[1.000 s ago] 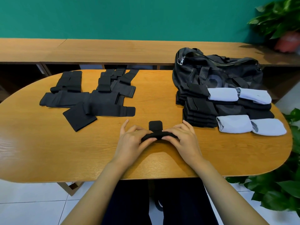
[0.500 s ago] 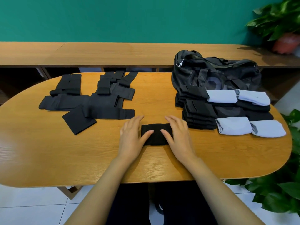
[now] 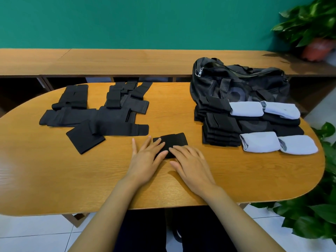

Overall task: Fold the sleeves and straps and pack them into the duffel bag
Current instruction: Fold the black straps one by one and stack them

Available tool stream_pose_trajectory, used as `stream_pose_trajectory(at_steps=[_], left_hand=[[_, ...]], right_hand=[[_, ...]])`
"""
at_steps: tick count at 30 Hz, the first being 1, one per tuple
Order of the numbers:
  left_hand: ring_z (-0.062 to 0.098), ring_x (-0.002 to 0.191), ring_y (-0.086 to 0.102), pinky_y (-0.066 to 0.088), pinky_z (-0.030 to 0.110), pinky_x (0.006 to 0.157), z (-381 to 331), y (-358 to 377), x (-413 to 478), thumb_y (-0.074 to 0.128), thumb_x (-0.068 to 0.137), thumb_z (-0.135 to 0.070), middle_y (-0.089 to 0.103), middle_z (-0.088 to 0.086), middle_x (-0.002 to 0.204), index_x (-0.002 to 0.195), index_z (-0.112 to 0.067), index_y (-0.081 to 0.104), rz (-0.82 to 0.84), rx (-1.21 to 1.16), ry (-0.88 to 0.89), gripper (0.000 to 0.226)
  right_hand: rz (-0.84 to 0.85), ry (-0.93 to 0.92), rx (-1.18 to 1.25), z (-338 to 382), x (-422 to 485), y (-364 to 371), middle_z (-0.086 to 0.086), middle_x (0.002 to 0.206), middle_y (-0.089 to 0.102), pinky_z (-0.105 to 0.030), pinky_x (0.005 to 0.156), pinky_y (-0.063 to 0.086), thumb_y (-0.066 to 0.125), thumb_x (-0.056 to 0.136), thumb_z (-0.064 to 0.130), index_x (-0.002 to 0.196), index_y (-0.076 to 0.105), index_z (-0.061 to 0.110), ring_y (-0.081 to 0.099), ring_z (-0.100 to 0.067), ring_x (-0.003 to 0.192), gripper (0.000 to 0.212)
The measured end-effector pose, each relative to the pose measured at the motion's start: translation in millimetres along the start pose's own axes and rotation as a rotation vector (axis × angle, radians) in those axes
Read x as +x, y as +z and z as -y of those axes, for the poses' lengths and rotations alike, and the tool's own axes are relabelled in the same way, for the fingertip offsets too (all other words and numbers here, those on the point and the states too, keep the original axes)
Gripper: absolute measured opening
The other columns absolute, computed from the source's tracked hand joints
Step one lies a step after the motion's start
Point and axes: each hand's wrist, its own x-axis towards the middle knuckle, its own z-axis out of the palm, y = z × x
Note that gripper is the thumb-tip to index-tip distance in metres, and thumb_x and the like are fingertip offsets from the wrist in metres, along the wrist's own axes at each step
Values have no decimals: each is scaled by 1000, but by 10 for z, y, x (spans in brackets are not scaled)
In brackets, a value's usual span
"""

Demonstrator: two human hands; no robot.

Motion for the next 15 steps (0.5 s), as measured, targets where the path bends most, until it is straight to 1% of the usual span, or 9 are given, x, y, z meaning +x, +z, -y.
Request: stream_pose_trajectory(at_steps=[1,3,4,6,7,9,12,15], left_hand=[[7,150,-1,-24,47,115,6,-10,25,10,90,-64,25,-11,159,149,-31,35,-5,15,-9,72],[11,150,-4,-25,47,114,51,-33,72,5,91,-63,19,-6,162,151,-30,32,-63,82,-62,73],[13,150,-4,-24,48,114,95,-41,87,5,92,-61,17,-3,162,151,-28,31,-103,124,-103,72],[17,151,-3,-21,50,114,189,-40,99,3,92,-60,16,1,163,152,-26,31,-144,180,-189,74],[18,151,-3,-20,51,115,224,-34,103,2,92,-60,16,2,163,152,-25,30,-139,178,-226,76],[18,151,-2,-19,53,115,245,-25,118,5,94,-59,17,3,163,152,-24,31,-116,147,-270,72],[17,151,1,-18,53,116,232,-11,131,12,100,-53,19,3,162,151,-24,31,-114,159,-269,62],[16,151,2,-17,54,117,248,-12,130,13,101,-51,20,2,162,151,-24,33,-131,152,-274,60]], right_hand=[[32,0,-23,-2,35,13,9,152,40,-35,118,20,4,95,59,148,40,29,32,-10,141,71],[90,36,-55,-14,142,25,8,159,28,-36,122,12,-4,90,62,153,29,29,22,-11,146,78],[113,66,-69,-23,216,27,7,161,23,-37,123,9,-5,90,63,154,24,28,17,-12,148,79],[152,127,-91,-63,404,24,5,163,15,-38,123,3,5,98,61,156,17,24,11,-14,150,70],[170,150,-103,-91,513,19,3,164,13,-40,123,1,10,101,58,157,15,23,9,-16,151,67],[201,187,-127,-152,743,8,0,164,12,-42,123,-1,14,102,55,157,13,19,8,-18,151,65],[241,234,-200,-263,1062,11,-3,164,12,-46,122,-5,11,103,55,157,12,16,9,-22,151,67],[273,275,-286,-370,1255,-15,-7,164,12,-49,121,-8,8,103,55,157,10,14,11,-25,150,68]])
